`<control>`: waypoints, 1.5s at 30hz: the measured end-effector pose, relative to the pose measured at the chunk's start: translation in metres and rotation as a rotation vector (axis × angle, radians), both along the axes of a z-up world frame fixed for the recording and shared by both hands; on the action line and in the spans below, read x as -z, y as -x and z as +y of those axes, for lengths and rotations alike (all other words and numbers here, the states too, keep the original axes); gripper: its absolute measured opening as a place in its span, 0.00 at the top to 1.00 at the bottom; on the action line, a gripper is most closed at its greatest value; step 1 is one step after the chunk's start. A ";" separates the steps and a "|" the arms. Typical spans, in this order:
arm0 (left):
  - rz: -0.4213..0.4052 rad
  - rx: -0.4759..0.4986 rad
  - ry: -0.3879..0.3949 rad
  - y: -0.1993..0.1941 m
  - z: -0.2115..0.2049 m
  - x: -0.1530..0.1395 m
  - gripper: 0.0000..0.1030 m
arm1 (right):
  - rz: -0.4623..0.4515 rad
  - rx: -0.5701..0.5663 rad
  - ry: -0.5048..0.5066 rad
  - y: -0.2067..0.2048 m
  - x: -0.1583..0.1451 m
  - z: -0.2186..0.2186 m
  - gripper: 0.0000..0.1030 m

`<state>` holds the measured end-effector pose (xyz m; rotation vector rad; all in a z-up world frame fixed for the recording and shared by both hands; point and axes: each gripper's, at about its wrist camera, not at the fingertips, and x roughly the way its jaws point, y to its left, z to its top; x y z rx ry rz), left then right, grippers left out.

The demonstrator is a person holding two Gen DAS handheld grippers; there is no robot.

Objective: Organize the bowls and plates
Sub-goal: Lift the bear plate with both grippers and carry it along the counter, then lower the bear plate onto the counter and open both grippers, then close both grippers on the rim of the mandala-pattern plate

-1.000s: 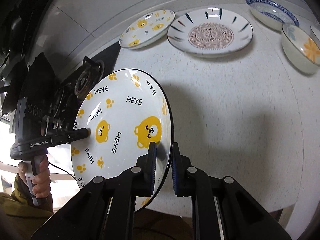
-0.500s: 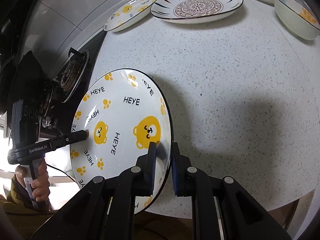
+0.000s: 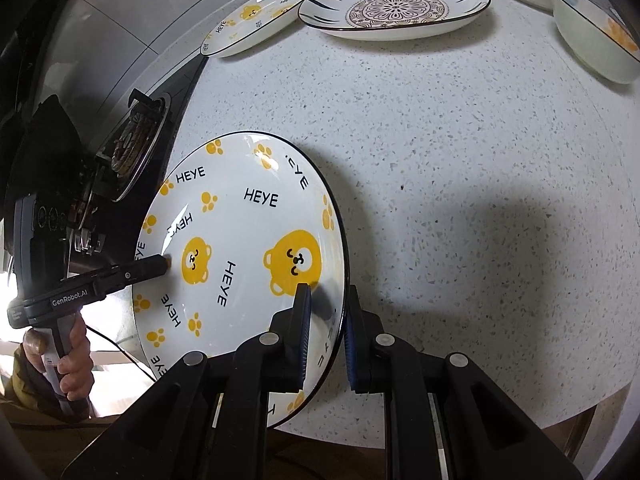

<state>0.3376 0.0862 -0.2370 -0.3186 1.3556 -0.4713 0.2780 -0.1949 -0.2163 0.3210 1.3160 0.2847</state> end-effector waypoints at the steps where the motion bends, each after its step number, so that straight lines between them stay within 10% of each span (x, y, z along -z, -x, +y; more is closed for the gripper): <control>1: -0.002 0.001 0.000 0.001 0.000 0.000 0.88 | -0.002 0.000 0.001 0.000 0.000 0.000 0.87; 24: -0.266 0.031 -0.124 0.019 0.000 -0.046 0.87 | -0.080 0.094 0.038 0.003 -0.025 -0.025 0.79; 28: -0.326 0.035 -0.062 0.010 0.002 -0.074 0.77 | -0.163 0.129 0.073 -0.001 -0.055 -0.046 0.60; 38: -0.244 0.003 0.031 -0.069 -0.052 -0.102 0.55 | -0.278 0.118 0.147 -0.070 -0.094 -0.098 0.41; 45: -0.135 -0.021 0.061 -0.138 -0.114 -0.069 0.53 | -0.251 0.095 0.137 -0.147 -0.074 -0.127 0.41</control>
